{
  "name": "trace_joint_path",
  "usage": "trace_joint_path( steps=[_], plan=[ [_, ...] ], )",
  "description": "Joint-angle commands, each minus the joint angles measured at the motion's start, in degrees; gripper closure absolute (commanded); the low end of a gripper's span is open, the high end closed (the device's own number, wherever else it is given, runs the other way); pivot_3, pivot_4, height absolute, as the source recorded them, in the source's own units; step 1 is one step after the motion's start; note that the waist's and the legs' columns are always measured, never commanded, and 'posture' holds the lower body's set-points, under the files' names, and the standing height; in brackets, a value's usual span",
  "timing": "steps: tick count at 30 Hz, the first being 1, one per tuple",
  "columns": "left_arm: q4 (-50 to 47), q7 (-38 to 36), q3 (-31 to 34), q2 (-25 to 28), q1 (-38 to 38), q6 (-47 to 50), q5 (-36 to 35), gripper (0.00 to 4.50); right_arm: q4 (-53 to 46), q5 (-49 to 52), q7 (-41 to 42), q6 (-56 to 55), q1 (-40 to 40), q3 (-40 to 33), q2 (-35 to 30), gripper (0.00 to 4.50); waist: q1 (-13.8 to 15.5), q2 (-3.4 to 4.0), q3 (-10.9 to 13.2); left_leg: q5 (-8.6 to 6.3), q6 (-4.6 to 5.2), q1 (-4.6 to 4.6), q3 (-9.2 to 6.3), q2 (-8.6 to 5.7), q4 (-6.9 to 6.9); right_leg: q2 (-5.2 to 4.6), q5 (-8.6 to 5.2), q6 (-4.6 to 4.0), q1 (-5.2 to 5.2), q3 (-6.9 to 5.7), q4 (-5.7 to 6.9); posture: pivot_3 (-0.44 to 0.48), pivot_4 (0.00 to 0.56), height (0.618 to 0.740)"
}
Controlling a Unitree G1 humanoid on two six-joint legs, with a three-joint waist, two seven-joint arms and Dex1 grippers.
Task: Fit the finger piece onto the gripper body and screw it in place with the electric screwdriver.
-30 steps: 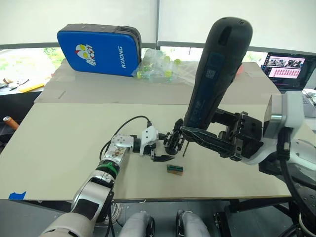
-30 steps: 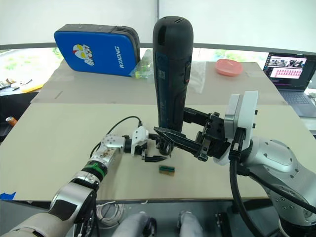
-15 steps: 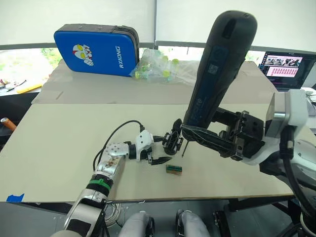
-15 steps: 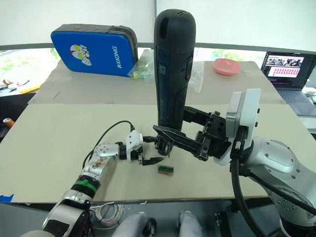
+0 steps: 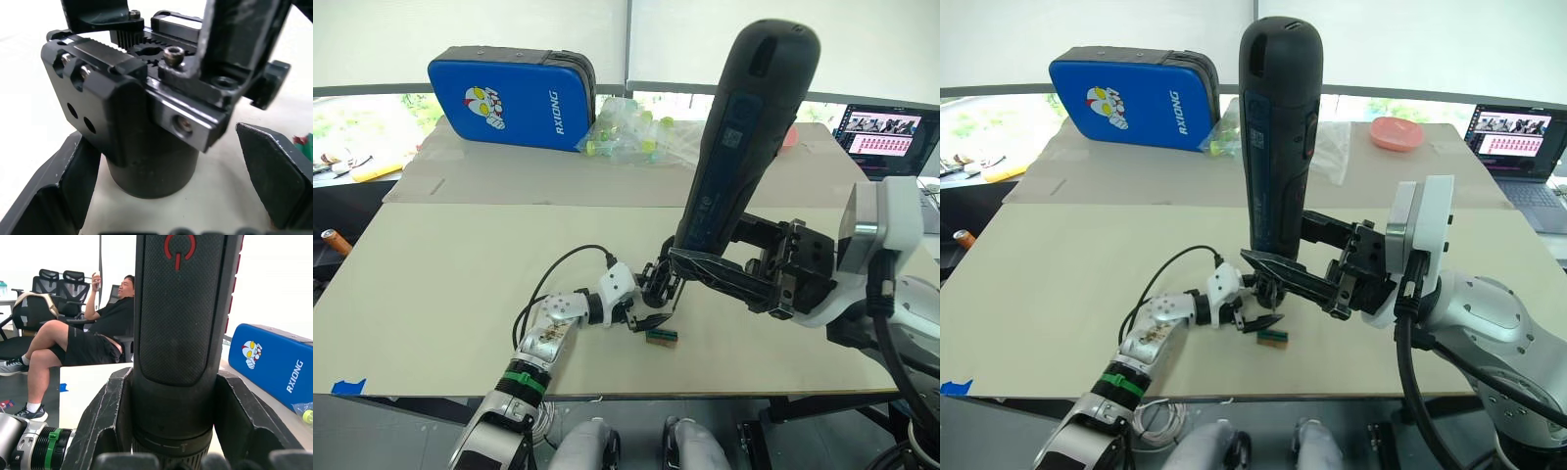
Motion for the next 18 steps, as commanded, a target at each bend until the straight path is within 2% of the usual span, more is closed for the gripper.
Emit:
trace_joint_path(
  steps=[1, 18],
  plan=[
    [0.29, 1.63, -0.52, -0.23, -0.8, 0.59, 0.76, 0.02, -1.42, 1.13, -0.92, -0.88, -1.41, -1.1, -0.17, 2.62, -0.02, 0.0, 0.0, 0.0, 0.0, 0.0, 0.0, 0.0, 0.0, 0.0, 0.0, 0.0, 0.0, 0.0, 0.0, 0.0, 0.15, 0.74],
    [1.07, 0.73, -0.1, 3.56, -0.27, 1.61, 0.39, 0.02, -1.95, 1.15, -1.21, -1.13, -0.58, -1.89, -0.88, 2.62, -0.59, 0.0, 0.0, 0.04, -0.08, 0.03, 0.0, 0.06, 0.0, 0.04, 0.01, -0.01, -0.02, -0.01, 0.05, 0.0, 0.15, 0.74]
  ],
)
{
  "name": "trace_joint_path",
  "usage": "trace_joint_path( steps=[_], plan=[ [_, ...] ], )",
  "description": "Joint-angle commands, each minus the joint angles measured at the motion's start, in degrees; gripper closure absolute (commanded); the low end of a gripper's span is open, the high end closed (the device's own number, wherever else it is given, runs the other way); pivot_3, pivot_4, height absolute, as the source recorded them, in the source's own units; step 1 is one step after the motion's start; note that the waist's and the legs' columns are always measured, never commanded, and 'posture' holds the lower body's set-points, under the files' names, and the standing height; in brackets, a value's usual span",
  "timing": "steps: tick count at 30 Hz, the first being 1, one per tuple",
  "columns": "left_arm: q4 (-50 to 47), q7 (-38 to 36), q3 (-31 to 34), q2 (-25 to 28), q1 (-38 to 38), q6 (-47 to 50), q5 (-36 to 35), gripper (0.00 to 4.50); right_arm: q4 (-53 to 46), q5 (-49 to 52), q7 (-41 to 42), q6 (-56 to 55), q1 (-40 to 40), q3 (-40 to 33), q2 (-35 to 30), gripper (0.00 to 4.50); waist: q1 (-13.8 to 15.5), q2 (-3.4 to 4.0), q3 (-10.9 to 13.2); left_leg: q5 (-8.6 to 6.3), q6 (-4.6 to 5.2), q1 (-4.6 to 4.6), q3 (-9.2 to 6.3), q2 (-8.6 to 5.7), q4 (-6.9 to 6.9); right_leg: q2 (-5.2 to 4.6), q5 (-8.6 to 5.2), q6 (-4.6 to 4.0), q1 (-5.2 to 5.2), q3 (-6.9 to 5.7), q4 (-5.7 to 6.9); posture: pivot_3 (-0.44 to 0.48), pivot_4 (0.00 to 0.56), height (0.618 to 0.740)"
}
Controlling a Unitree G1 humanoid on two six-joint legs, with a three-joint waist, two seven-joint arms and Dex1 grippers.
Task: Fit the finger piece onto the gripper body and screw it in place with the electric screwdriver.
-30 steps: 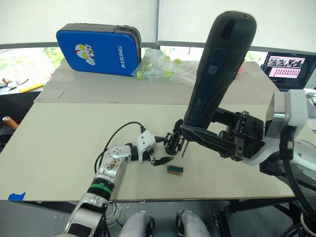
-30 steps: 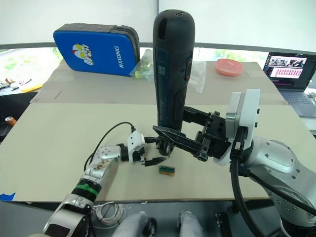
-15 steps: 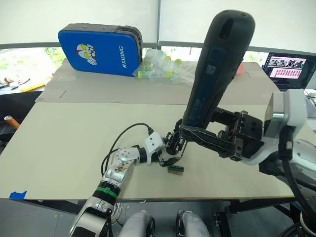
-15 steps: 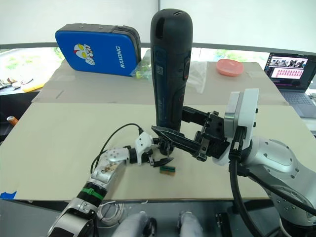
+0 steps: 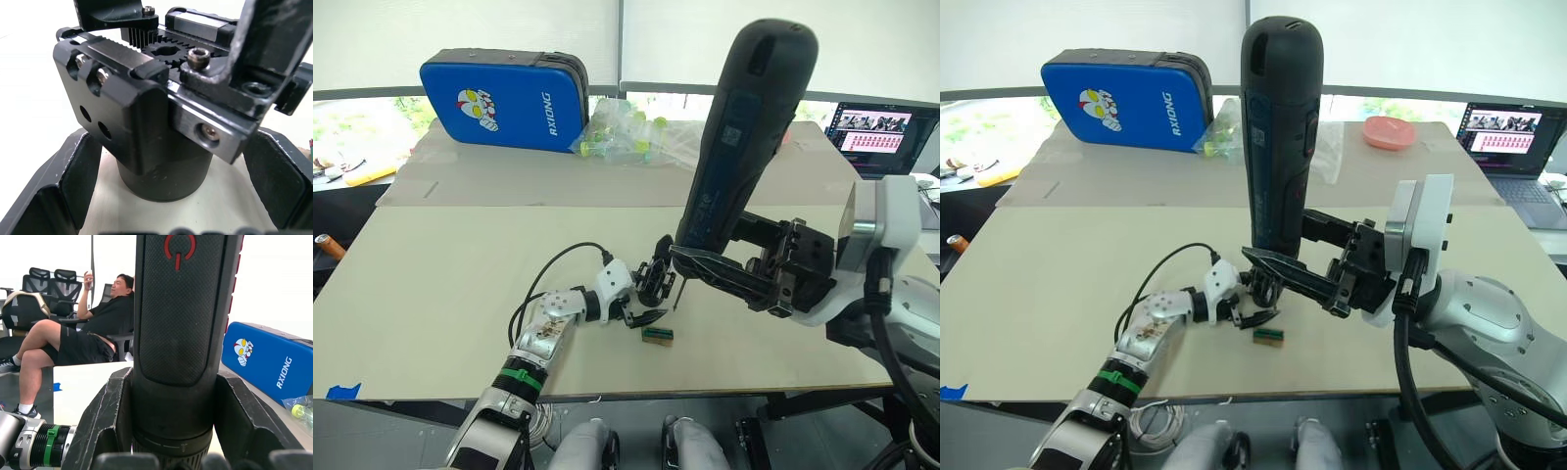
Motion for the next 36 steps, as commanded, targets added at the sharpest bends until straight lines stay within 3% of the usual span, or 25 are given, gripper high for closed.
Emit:
trace_joint_path(
  steps=[1, 4, 7, 16, 21, 28, 36],
  plan=[
    [0.65, 0.06, -0.07, 1.7, 0.53, 0.53, 0.84, 0.02, -1.81, 1.18, -0.25, -1.14, -0.64, -1.93, -0.47, 2.62, -0.03, 0.0, 0.0, 0.0, 0.0, 0.01, 0.0, 0.01, 0.0, 0.0, 0.0, 0.0, 0.0, 0.0, 0.0, 0.0, 0.15, 0.74],
    [0.38, -0.5, -0.04, 2.92, 1.18, 0.88, 0.82, 0.84, -1.6, 1.36, -0.05, -1.14, -0.86, -2.06, -0.64, 2.62, -0.08, 0.0, 0.0, 0.01, -0.02, 0.01, 0.0, 0.02, -0.01, 0.02, 0.01, -0.01, 0.0, 0.0, 0.01, 0.0, 0.15, 0.74],
    [0.7, -0.57, 0.07, 3.16, 1.22, 0.74, 0.47, 2.23, -1.07, 1.53, 0.44, -1.19, -1.58, -1.84, -0.75, 2.62, -0.09, 0.0, 0.0, 0.02, -0.03, 0.03, 0.0, 0.02, -0.01, 0.02, 0.01, -0.01, 0.0, 0.0, 0.01, 0.0, 0.15, 0.74],
    [1.65, -1.05, -0.22, 1.97, 0.72, -0.01, -0.17, 2.23, 0.21, 1.81, 0.88, -1.11, -4.42, -0.47, 0.24, 2.62, -0.04, 0.0, 0.0, 0.01, -0.02, 0.03, 0.0, 0.02, -0.01, 0.01, 0.0, -0.01, 0.01, 0.01, 0.01, 0.0, 0.15, 0.74],
    [1.72, -1.69, -0.25, 1.82, 0.63, -0.03, -0.36, 2.23, 2.92, 2.93, 0.0, -0.16, -11.07, 2.14, 1.7, 2.62, -0.01, 0.01, -0.01, 0.03, -0.04, 0.04, 0.0, 0.02, -0.01, 0.01, 0.02, -0.04, 0.0, -0.01, 0.01, 0.0, 0.15, 0.74],
    [2.29, -2.58, -0.54, 1.64, -0.42, -0.44, -0.49, 2.23, 10.2, -6.8, 1.62, -0.52, -19.26, 8.43, 5.14, 2.62, -0.03, 0.02, -0.01, 0.02, -0.03, 0.03, 0.01, 0.01, -0.01, 0.01, 0.04, -0.07, -0.01, -0.01, 0.01, 0.0, 0.15, 0.74],
    [1.13, -2.6, -0.9, 2.17, -1.01, 0.09, 0.21, 2.23, 14.09, -12.97, 4.53, -0.4, -20.95, 10.84, 7.82, 2.62, 0.03, 0.02, -0.01, 0.16, -0.25, -0.02, 0.01, -0.02, -0.02, 0.0, 0.05, -0.09, -0.05, -0.02, 0.01, 0.0, 0.15, 0.74]
  ],
)
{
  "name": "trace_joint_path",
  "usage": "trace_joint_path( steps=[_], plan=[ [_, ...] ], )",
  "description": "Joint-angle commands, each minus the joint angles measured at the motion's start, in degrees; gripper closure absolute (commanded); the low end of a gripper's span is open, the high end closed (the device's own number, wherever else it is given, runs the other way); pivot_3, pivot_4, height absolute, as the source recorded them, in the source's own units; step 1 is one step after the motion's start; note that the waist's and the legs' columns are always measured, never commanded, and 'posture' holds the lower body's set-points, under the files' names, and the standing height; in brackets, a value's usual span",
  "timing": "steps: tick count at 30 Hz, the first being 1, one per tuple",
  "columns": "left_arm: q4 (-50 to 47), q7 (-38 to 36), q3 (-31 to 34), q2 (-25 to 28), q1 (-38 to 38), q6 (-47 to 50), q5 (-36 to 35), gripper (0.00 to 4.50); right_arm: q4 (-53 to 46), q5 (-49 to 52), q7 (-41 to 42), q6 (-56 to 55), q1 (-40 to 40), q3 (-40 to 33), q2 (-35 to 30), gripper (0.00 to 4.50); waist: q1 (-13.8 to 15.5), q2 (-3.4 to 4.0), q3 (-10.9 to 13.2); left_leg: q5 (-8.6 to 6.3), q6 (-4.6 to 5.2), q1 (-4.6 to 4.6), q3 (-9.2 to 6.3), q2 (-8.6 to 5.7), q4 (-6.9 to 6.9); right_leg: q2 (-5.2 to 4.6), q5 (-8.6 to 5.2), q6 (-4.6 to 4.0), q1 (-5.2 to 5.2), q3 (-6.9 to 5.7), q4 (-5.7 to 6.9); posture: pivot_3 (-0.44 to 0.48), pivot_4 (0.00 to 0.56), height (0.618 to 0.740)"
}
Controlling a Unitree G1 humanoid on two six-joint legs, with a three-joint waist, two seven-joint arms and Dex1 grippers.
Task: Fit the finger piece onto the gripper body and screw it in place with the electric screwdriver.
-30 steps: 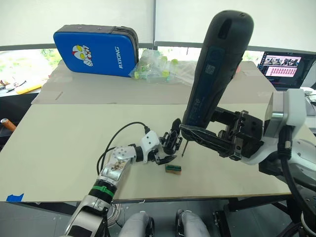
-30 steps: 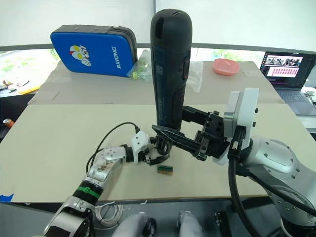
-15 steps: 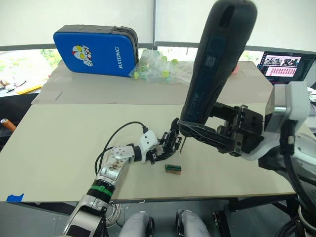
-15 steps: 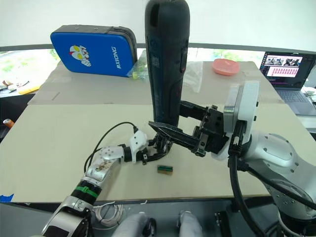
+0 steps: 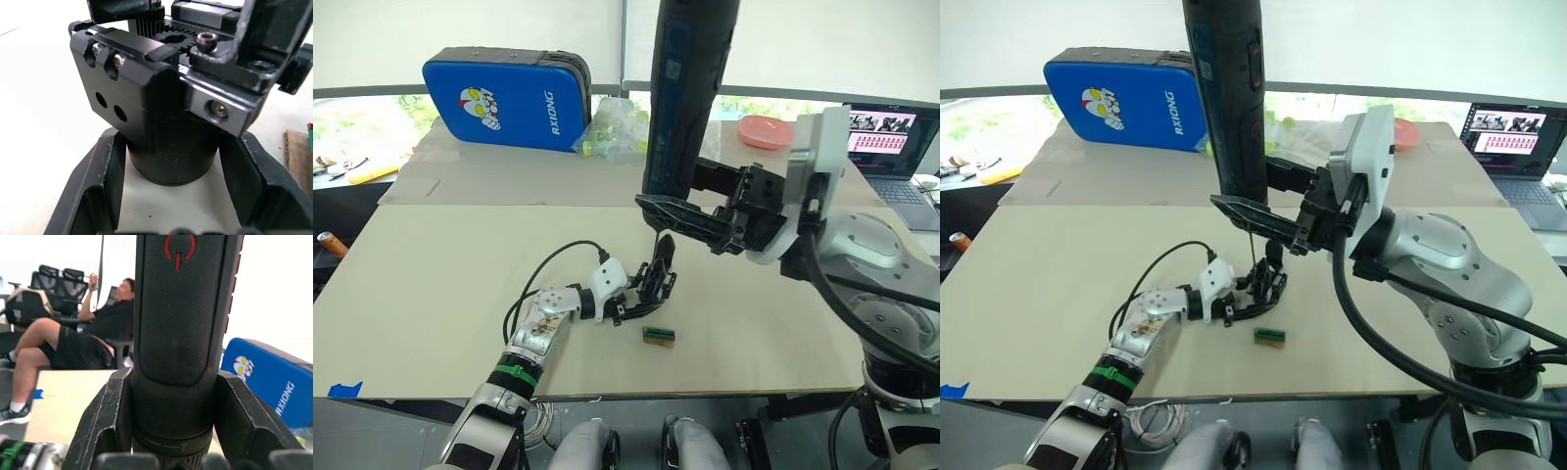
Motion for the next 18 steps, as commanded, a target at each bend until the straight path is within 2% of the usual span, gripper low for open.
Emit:
trace_joint_path(
  steps=[1, 18],
  plan=[
    [-0.14, 0.25, -0.85, 0.66, 0.06, 0.99, 1.17, 2.23, -0.75, -0.26, 0.38, -1.08, -1.62, -1.71, 1.78, 2.62, -0.03, 0.0, 0.0, 0.0, 0.0, 0.0, 0.0, -0.01, 0.0, 0.0, 0.0, 0.0, 0.0, 0.0, 0.0, 0.0, 0.15, 0.74],
    [-3.6, 1.74, -2.06, 1.05, 0.2, 4.58, 2.03, 2.23, 0.31, -7.15, 3.66, -1.03, -0.62, 0.77, 6.59, 2.62, -0.01, 0.0, 0.0, 0.02, -0.05, 0.0, 0.0, -0.03, 0.01, 0.01, 0.0, 0.0, 0.0, -0.01, 0.01, 0.0, 0.15, 0.74]
  ],
)
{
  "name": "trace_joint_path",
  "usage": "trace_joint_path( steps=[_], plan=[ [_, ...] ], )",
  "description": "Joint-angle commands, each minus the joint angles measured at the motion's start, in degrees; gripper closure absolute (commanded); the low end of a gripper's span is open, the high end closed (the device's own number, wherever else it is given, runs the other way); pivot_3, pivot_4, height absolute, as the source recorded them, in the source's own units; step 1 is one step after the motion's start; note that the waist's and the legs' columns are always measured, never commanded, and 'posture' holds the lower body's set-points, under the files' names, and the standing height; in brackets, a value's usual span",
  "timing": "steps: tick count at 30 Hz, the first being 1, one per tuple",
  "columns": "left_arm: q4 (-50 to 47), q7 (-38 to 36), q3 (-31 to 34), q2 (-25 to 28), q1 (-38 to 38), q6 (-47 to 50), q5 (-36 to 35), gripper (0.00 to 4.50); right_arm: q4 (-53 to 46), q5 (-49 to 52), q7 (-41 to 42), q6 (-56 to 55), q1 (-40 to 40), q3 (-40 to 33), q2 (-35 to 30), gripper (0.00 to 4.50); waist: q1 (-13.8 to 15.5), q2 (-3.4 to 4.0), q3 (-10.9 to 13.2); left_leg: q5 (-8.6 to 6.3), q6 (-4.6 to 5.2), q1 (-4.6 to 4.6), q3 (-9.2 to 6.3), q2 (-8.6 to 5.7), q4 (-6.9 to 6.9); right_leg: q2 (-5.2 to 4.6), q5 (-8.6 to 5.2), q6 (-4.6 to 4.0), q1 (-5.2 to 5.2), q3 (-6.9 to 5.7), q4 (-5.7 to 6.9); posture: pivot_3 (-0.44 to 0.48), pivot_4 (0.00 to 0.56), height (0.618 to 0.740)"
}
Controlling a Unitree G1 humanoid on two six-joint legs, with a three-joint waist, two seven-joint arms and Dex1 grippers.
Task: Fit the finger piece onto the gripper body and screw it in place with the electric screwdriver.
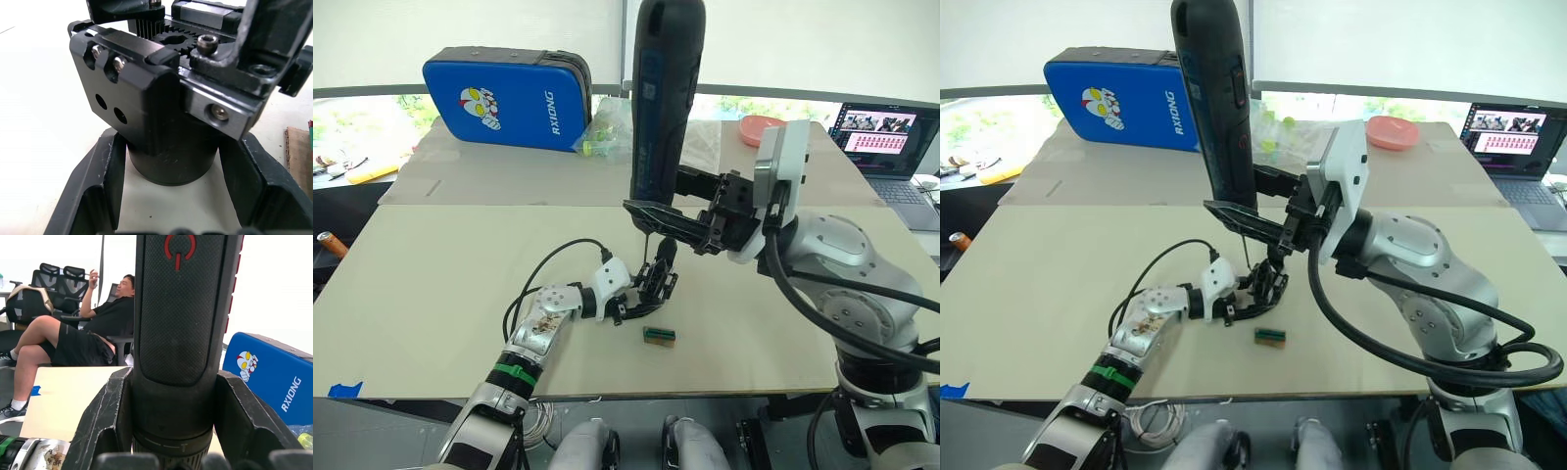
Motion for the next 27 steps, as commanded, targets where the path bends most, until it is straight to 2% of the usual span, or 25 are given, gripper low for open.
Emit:
trace_joint_path(
  steps=[1, 27],
  plan=[
    [-0.97, 0.4, -0.93, 0.36, 0.35, 1.35, 0.97, 2.23, -1.57, -0.95, 0.65, -1.05, -0.32, -1.14, 0.4, 2.62, 0.0, 0.0, 0.0, 0.01, -0.01, 0.0, 0.0, -0.01, 0.0, 0.0, 0.0, 0.0, 0.0, 0.0, 0.0, 0.0, 0.15, 0.74],
    [-2.44, 1.13, -1.42, 0.6, 1.17, 3.43, 0.55, 2.23, -0.37, -9.24, 5.26, -3.46, 4.89, 0.23, 4.49, 2.62, -0.02, 0.0, 0.0, 0.07, -0.13, 0.01, 0.0, -0.05, 0.0, 0.04, 0.0, 0.01, 0.0, 0.0, 0.01, 0.0, 0.15, 0.74]
  ],
)
